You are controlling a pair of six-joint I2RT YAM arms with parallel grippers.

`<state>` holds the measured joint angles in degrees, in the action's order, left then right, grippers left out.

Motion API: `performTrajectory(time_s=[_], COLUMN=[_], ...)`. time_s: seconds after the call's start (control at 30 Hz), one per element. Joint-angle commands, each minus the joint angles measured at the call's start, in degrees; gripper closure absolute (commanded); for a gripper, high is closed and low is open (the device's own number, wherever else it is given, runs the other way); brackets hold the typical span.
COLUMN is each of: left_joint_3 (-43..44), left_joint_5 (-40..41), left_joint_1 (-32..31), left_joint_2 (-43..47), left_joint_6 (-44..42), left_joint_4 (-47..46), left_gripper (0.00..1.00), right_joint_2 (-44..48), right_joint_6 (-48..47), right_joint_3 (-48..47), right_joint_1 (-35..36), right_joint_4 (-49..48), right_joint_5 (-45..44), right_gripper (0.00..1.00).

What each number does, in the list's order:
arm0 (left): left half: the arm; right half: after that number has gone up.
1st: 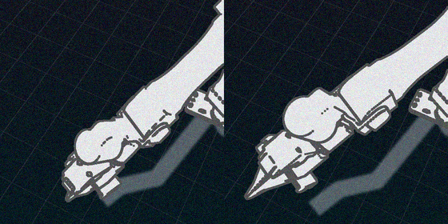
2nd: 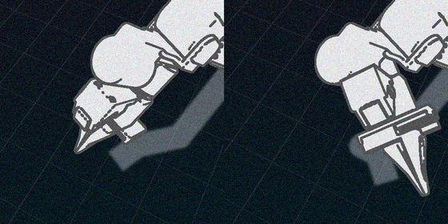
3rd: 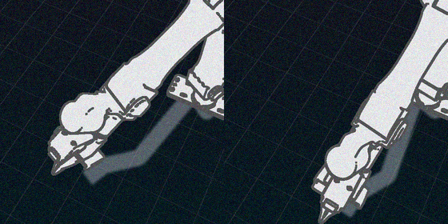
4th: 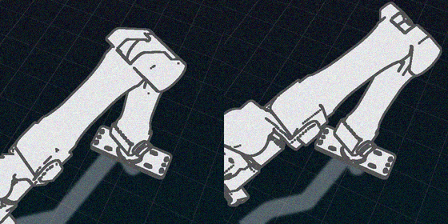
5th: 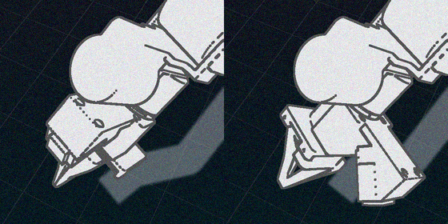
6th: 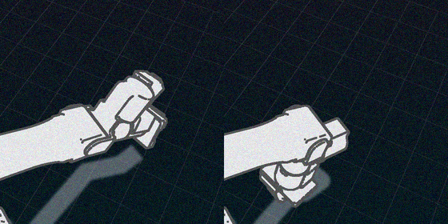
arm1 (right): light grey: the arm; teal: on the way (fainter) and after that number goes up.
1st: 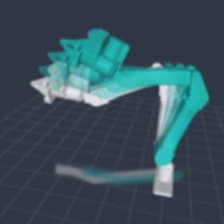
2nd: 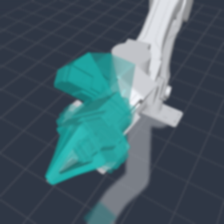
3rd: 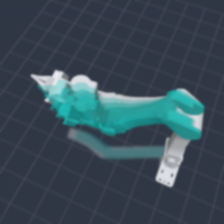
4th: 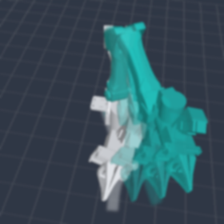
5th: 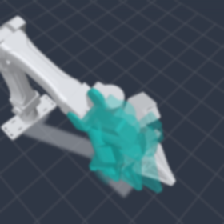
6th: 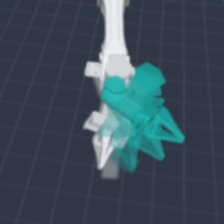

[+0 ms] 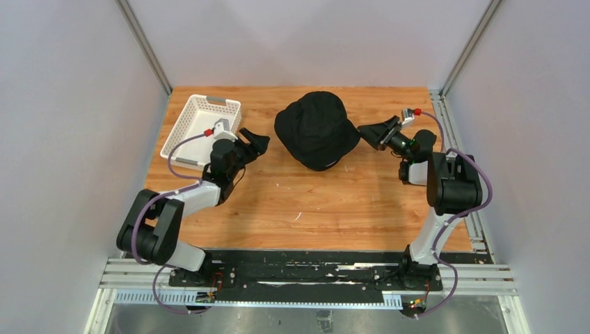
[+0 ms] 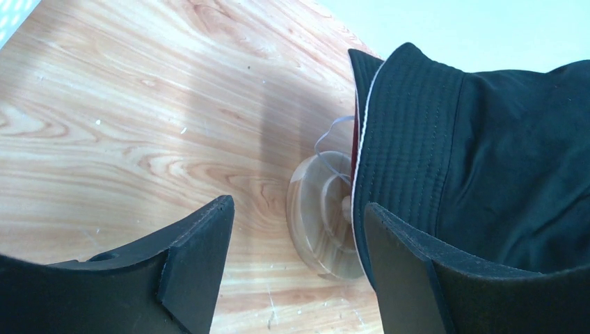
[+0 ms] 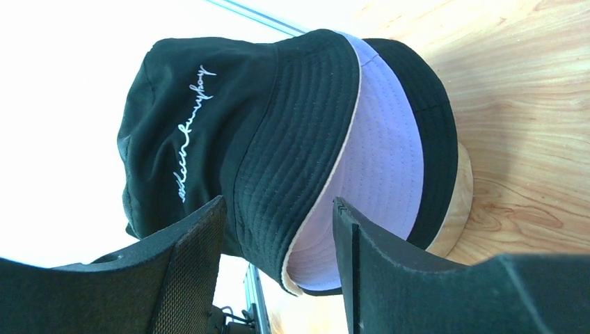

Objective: Stack the hats
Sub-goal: Stack the hat on the hat.

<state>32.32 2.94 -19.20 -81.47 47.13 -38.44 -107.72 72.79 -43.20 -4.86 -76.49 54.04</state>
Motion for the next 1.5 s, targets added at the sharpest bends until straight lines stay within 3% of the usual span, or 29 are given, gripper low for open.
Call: performTrajectory(time_s=[0.0, 0.2, 0.5, 0.7, 0.93, 1.03, 1.23, 1.47], left_joint_3=[2.7, 3.7, 7.0, 10.3, 10.8, 10.9, 12.1, 15.2], left_joint_5=[-4.2, -7.6, -9.9, -12.4, -16.6, -17.7, -19.8, -24.2], left_joint_1=[1.4, 3.2, 4.6, 5.1, 5.3, 5.4, 5.4, 5.3], left_joint_2=[-4.0, -10.0, -16.1, -22.0, -30.0, -32.5, -32.4, -33.4], left_joint_6=[0.8, 4.4, 5.6, 7.7, 15.2, 17.9, 17.9, 19.6], left_joint_4=[-11.7, -20.4, -24.4, -28.8, -45.2, -50.1, -50.7, -50.6], left_gripper=[0.27, 0.28, 0.28, 0.28, 0.29, 0.30, 0.32, 0.44], right_joint_2=[-2.2, -3.8, -5.5, -7.0, -7.0, -7.0, -7.0, -6.9], right_joint_6=[4.0, 6.5, 8.1, 8.9, 9.1, 9.3, 9.1, 9.2], right_joint_3=[0.1, 0.1, -0.3, -1.3, -2.0, -2.4, -2.5, -2.7], right_joint_1=[0.5, 1.8, 4.2, 5.5, 5.5, 5.5, 5.5, 5.4], right_joint_4=[-7.0, -10.2, -13.0, -13.6, -13.6, -13.5, -13.4, -13.3], right_joint_5=[1.5, 1.5, 1.3, 0.8, 0.9, 1.0, 1.1, 1.2], right_gripper=[0.43, 0.44, 0.48, 0.70, 0.97, 0.99, 0.99, 0.99])
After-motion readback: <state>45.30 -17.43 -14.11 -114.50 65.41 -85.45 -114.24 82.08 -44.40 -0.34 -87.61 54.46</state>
